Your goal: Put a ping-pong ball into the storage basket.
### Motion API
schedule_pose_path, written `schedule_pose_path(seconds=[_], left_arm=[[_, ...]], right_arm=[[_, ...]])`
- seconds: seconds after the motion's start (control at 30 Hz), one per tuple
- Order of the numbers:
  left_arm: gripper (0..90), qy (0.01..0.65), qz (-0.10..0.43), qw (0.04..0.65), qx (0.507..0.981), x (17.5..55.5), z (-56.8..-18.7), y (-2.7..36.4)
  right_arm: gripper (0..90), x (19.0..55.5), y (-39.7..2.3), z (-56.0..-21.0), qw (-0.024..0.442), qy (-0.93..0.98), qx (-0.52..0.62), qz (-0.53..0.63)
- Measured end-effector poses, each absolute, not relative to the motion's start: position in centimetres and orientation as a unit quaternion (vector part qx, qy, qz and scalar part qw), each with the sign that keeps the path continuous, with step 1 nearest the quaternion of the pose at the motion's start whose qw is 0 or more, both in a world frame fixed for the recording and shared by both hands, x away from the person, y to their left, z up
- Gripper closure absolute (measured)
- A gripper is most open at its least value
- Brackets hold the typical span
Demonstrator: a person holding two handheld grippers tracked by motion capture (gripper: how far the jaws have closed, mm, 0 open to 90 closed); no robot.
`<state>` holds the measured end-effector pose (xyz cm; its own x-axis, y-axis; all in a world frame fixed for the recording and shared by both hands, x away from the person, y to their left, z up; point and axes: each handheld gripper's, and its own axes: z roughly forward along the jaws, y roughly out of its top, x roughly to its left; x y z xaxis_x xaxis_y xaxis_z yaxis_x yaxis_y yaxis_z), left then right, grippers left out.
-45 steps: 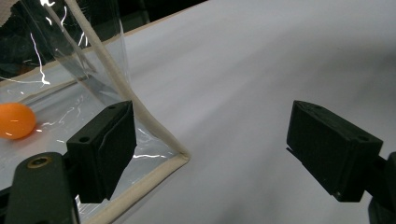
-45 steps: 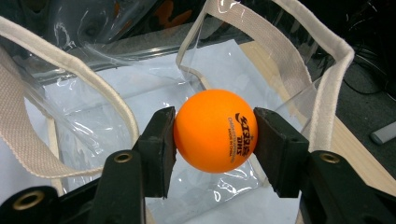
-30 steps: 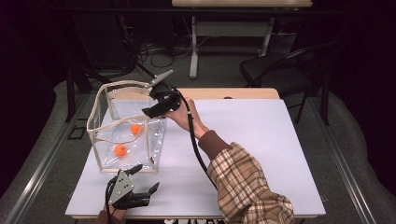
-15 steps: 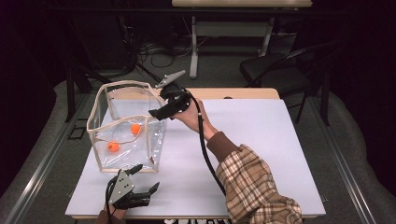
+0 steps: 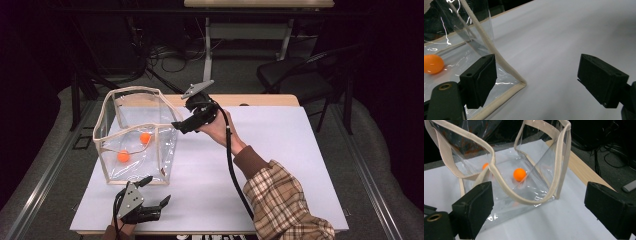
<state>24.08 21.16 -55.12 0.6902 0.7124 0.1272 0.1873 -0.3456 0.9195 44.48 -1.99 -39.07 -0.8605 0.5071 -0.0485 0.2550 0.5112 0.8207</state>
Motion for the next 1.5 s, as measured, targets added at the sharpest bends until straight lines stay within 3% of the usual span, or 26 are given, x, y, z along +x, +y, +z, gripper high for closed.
schedule_pose_path(seconds=[1.5], left_arm=[[15.9,0.286,0.268,0.494,0.776,24.0,-55.1,21.2]], right_arm=[[3.2,38.3,-10.6,-44.4,0.162,0.848,0.242,0.443]])
